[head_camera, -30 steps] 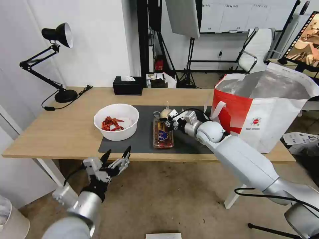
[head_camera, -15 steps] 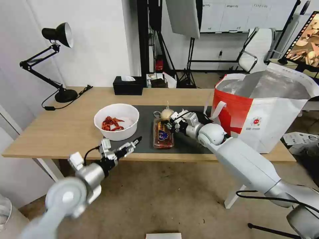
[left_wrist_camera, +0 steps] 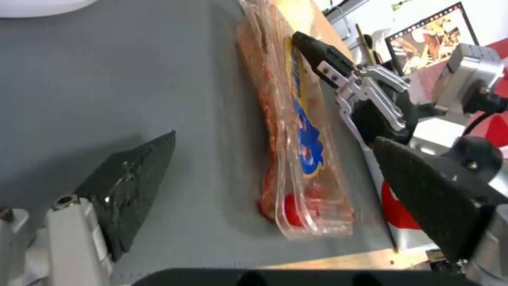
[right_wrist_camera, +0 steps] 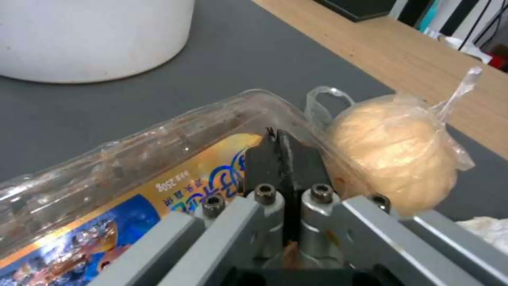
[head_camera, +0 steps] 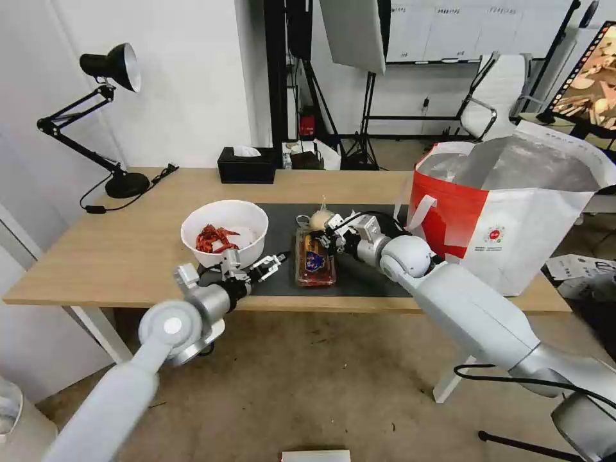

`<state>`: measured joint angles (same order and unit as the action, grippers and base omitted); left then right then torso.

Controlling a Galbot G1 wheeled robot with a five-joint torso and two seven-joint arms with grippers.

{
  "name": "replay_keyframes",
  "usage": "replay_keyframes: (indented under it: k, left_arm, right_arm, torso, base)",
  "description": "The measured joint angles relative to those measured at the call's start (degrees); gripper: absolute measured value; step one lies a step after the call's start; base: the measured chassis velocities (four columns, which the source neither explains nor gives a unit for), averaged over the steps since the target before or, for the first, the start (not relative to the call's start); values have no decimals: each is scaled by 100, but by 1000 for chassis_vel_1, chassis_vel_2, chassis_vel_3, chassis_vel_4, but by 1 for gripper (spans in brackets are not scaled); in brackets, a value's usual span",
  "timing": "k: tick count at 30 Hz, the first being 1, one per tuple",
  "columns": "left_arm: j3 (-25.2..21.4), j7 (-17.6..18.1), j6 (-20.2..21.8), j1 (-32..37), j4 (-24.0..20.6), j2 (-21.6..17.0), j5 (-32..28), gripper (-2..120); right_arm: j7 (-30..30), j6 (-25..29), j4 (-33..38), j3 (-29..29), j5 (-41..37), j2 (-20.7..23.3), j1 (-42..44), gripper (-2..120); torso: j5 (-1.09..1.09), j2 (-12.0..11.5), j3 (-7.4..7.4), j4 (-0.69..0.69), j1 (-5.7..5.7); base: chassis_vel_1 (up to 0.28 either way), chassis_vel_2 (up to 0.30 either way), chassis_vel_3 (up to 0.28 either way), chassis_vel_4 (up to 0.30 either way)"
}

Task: Pick up the trash from the table and place it into the takeout bag.

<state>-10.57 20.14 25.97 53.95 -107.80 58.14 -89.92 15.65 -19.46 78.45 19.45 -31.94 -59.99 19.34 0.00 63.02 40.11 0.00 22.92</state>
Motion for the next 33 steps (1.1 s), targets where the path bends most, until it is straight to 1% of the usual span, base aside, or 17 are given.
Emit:
replay_keyframes:
  k: [4, 8, 16, 18, 19, 20, 21, 22, 23, 24, 26, 27, 28, 30, 31, 32, 33]
  left_arm:
    - [153, 94, 2, -201, 149, 109, 12, 100]
    - [367, 192, -2, -518, 391, 269, 21, 100]
    - [572, 215, 8, -866, 632, 375, 3, 99]
    - [624, 226, 30, -911, 683, 402, 8, 95]
    - [642, 250, 81, -924, 703, 415, 17, 91]
    - [642, 250, 81, -924, 703, 415, 17, 91]
    - [653, 269, 121, -929, 714, 422, 25, 88]
    - [669, 295, 172, -930, 728, 428, 39, 81]
    - [676, 302, 191, -928, 732, 428, 48, 78]
    - [676, 302, 191, -928, 732, 428, 48, 78]
    - [681, 299, 225, -906, 732, 420, 52, 67]
    - [683, 293, 235, -901, 732, 415, 53, 63]
    - [683, 293, 235, -901, 732, 415, 53, 63]
    - [690, 279, 252, -899, 732, 409, 53, 55]
    - [690, 279, 252, -899, 732, 409, 53, 55]
    - [694, 274, 256, -899, 732, 409, 53, 48]
    - [696, 271, 257, -899, 735, 409, 53, 45]
  right_arm:
    - [-64, -48, 56, 33, -63, 14, 15, 0]
    - [-114, -100, 138, 75, -111, 69, 43, 0]
    - [-193, -167, 228, 84, -127, 70, 73, 0]
    - [-209, -174, 239, 74, -129, 67, 97, 0]
    - [-217, -176, 245, 60, -129, 67, 112, 0]
    - [-217, -176, 245, 60, -129, 67, 112, 0]
    - [-225, -177, 251, 53, -130, 67, 122, 0]
    - [-234, -178, 260, 41, -133, 67, 138, 0]
    - [-240, -179, 268, 31, -134, 67, 149, 0]
    - [-240, -179, 268, 31, -134, 67, 149, 0]
    - [-255, -180, 293, 16, -135, 67, 170, 0]
    - [-262, -180, 304, 11, -135, 67, 182, 0]
    - [-262, -180, 304, 11, -135, 67, 182, 0]
    - [-272, -180, 326, -8, -137, 69, 208, 0]
    - [-272, -180, 326, -8, -137, 69, 208, 0]
    - [-277, -180, 337, -20, -137, 71, 224, 0]
    - [-283, -181, 348, -30, -138, 73, 237, 0]
  torso:
    - [0, 0, 0, 1, 0]
    - [0, 0, 0, -1, 0]
    - [0, 0, 0, 0, 0]
    - [0, 1, 0, 0, 0]
    - [0, 0, 0, 0, 0]
    - [0, 0, 0, 0, 0]
    - [0, 1, 0, 0, 0]
    - [0, 1, 0, 0, -1]
    - [0, 1, 0, 0, 0]
    - [0, 1, 0, 0, 0]
    - [0, 1, 0, 0, -1]
    - [0, 1, 0, 0, -1]
    - [0, 1, 0, 0, -1]
    - [0, 1, 0, 0, -1]
    - [0, 1, 0, 0, -1]
    - [0, 1, 0, 0, -1]
    - [0, 1, 0, 0, -1]
  base:
    - [0, 0, 0, 0]
    - [0, 0, 0, 0]
    - [0, 0, 0, 0]
    - [0, 0, 0, 0]
    - [0, 0, 0, 0]
    - [0, 0, 0, 0]
    - [0, 0, 0, 0]
    - [0, 0, 0, 0]
    - [0, 0, 0, 0]
    - [0, 0, 0, 0]
    - [0, 0, 0, 0]
    - [0, 0, 0, 0]
    - [0, 0, 0, 0]
    - [0, 0, 0, 0]
    - [0, 0, 0, 0]
    - [0, 0, 0, 0]
    - [0, 0, 0, 0]
